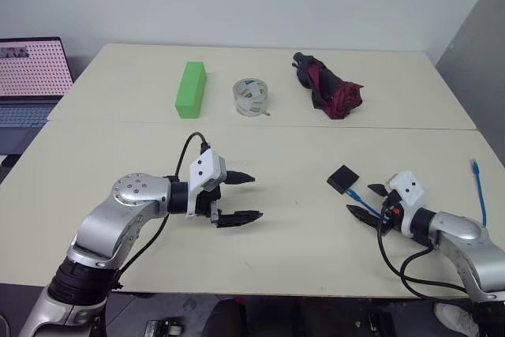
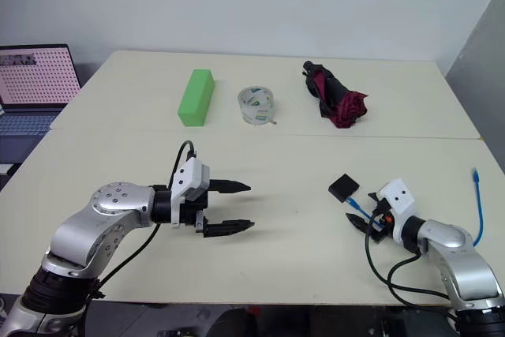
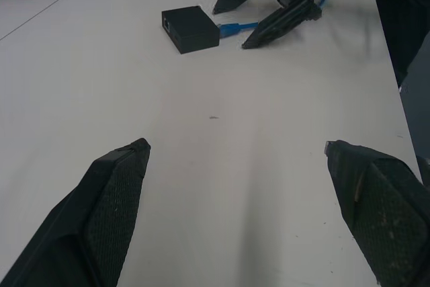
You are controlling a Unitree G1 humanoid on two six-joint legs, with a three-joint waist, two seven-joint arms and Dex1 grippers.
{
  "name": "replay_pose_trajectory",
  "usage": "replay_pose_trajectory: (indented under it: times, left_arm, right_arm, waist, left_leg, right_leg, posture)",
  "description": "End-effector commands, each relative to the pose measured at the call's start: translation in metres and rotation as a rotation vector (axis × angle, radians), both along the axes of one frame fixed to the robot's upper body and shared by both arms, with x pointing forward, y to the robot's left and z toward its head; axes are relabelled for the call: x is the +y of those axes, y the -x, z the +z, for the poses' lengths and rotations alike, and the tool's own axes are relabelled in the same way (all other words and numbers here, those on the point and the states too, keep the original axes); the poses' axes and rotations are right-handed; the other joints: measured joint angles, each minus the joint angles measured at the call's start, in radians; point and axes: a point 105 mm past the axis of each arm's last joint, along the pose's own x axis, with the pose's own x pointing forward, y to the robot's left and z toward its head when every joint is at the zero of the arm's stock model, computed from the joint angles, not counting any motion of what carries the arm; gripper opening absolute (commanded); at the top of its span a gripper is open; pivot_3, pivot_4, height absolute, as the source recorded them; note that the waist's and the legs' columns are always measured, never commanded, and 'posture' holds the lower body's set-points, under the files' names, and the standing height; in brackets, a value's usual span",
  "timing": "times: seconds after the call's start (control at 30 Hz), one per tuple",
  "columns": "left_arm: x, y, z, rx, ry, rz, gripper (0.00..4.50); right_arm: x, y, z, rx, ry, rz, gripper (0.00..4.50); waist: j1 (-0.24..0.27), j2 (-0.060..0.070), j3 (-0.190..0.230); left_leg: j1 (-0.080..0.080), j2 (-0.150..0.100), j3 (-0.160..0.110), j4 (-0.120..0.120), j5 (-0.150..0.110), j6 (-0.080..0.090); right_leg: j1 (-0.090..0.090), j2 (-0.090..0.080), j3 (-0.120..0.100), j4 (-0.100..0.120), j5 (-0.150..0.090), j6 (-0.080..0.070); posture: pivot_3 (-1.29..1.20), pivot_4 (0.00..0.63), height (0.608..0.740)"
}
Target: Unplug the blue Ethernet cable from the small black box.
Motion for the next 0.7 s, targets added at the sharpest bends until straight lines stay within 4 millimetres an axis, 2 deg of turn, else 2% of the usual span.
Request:
replay_pose_trajectory:
  times: [0.03,0.27,0.37,0.47,0.6,0.7]
  left_arm:
    - [-0.006,0.002,0.008,-0.050,0.003,-0.027,4.50]
    - [-0.003,0.002,0.000,-0.057,-0.027,-0.015,4.50]
    - [-0.003,-0.001,-0.001,-0.062,-0.027,-0.008,4.50]
    - [-0.003,-0.005,0.000,-0.042,0.003,0.017,4.50]
    - [0.002,-0.012,0.000,0.028,0.062,0.078,4.50]
    - [0.005,-0.015,0.006,0.132,0.169,0.116,4.50]
  right_arm:
    - [-0.002,-0.004,-0.001,-0.017,0.018,0.012,3.34]
    - [0.003,-0.003,-0.003,-0.023,0.047,0.056,1.74]
    - [0.004,-0.002,-0.003,-0.031,0.067,0.080,0.93]
    - [0.006,-0.006,0.004,-0.073,0.073,0.097,0.20]
    - [0.018,-0.010,0.020,-0.175,0.099,0.160,0.10]
    - [0.037,-0.015,0.043,-0.338,0.167,0.245,0.10]
  waist:
    - [0.000,0.000,0.000]
    - [0.000,0.000,0.000]
    - [0.000,0.000,0.000]
    - [0.000,0.000,0.000]
    - [0.000,0.000,0.000]
    - [-0.003,0.000,0.000]
  left_leg:
    - [0.000,0.000,0.000,0.000,0.000,0.000]
    - [0.000,0.000,0.000,0.000,0.000,0.000]
    - [0.000,0.000,0.000,0.000,0.000,0.000]
    - [0.000,0.000,0.000,0.000,0.000,0.000]
    - [0.000,0.000,0.000,0.000,0.000,0.000]
    - [0.000,0.000,0.000,0.000,0.000,0.000]
  right_leg:
    - [0.000,0.000,0.000,0.000,0.000,0.000]
    - [0.000,0.000,0.000,0.000,0.000,0.000]
    - [0.000,0.000,0.000,0.000,0.000,0.000]
    - [0.000,0.000,0.000,0.000,0.000,0.000]
    - [0.000,0.000,0.000,0.000,0.000,0.000]
    - [-0.001,0.000,0.000,0.001,0.000,0.000]
  posture:
    - [0.00,0.150,0.740]
    - [0.00,0.150,0.740]
    - [0.00,0.150,0.740]
    - [0.00,0.150,0.740]
    - [0.00,0.150,0.740]
    - [0.00,0.150,0.740]
